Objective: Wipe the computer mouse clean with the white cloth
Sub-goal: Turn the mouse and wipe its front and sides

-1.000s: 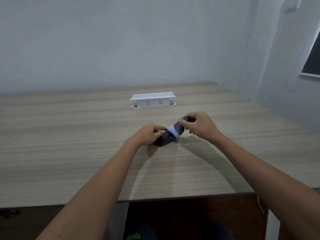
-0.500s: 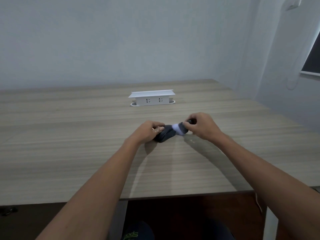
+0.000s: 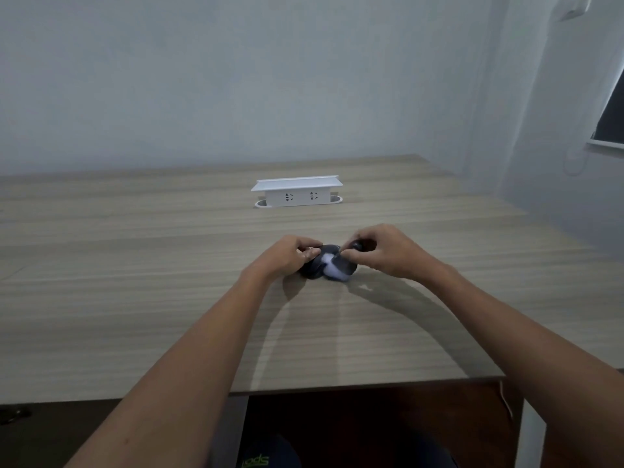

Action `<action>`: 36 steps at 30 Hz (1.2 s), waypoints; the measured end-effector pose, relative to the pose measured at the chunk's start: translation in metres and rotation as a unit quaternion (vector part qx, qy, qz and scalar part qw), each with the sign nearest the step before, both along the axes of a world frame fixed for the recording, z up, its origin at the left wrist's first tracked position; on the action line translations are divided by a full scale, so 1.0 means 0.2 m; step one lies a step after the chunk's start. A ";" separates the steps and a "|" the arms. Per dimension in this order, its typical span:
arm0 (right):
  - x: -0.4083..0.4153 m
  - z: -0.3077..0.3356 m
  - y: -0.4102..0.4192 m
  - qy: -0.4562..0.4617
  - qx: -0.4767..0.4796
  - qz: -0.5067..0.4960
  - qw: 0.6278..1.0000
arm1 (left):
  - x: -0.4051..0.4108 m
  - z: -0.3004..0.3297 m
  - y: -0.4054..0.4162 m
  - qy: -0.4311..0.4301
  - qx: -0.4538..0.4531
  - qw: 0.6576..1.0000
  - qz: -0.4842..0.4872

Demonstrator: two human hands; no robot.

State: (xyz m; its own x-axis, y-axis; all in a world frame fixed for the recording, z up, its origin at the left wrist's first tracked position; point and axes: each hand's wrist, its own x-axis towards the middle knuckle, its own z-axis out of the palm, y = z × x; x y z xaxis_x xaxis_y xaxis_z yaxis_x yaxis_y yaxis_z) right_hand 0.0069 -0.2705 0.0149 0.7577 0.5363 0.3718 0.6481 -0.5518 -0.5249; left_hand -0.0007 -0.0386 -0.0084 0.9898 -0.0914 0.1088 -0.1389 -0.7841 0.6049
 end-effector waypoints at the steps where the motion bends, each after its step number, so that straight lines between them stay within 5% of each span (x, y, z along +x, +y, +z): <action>1: 0.01 0.00 0.00 -0.016 -0.023 -0.009 1.000 | 0.00 0.00 0.00 0.001 0.001 1.000 -0.001; 4: 0.05 0.01 0.00 -0.081 -0.041 -0.054 0.994 | 0.00 0.00 0.00 0.008 -0.001 1.000 0.001; 9: -0.02 0.04 0.06 -0.012 -0.030 0.035 0.999 | 0.00 0.00 0.00 -0.002 -0.004 1.000 0.000; 14: 0.06 0.04 0.04 -0.101 -0.061 -0.043 0.992 | -0.01 0.01 -0.01 0.003 -0.009 1.000 0.001; 19: -0.04 0.07 0.10 -0.025 -0.055 0.054 0.997 | 0.00 0.00 -0.01 -0.003 -0.013 1.000 -0.005; 25: 0.07 0.05 0.04 -0.109 -0.059 -0.046 0.991 | -0.01 0.00 -0.01 0.004 -0.014 1.000 0.001; 30: -0.03 0.06 0.10 -0.039 -0.031 0.050 0.998 | 0.00 -0.01 0.00 -0.002 -0.030 1.000 -0.006; 36: 0.08 0.08 0.06 -0.117 -0.016 -0.062 0.991 | -0.01 0.00 -0.01 0.003 -0.010 1.000 0.004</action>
State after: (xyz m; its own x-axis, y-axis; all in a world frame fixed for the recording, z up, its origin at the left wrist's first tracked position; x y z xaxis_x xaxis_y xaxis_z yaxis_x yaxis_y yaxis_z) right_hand 0.0222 -0.2577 0.0306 0.7129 0.4592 0.5300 0.6767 -0.6485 -0.3485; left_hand -0.0024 -0.0402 -0.0077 0.9911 -0.0820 0.1048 -0.1296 -0.7733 0.6206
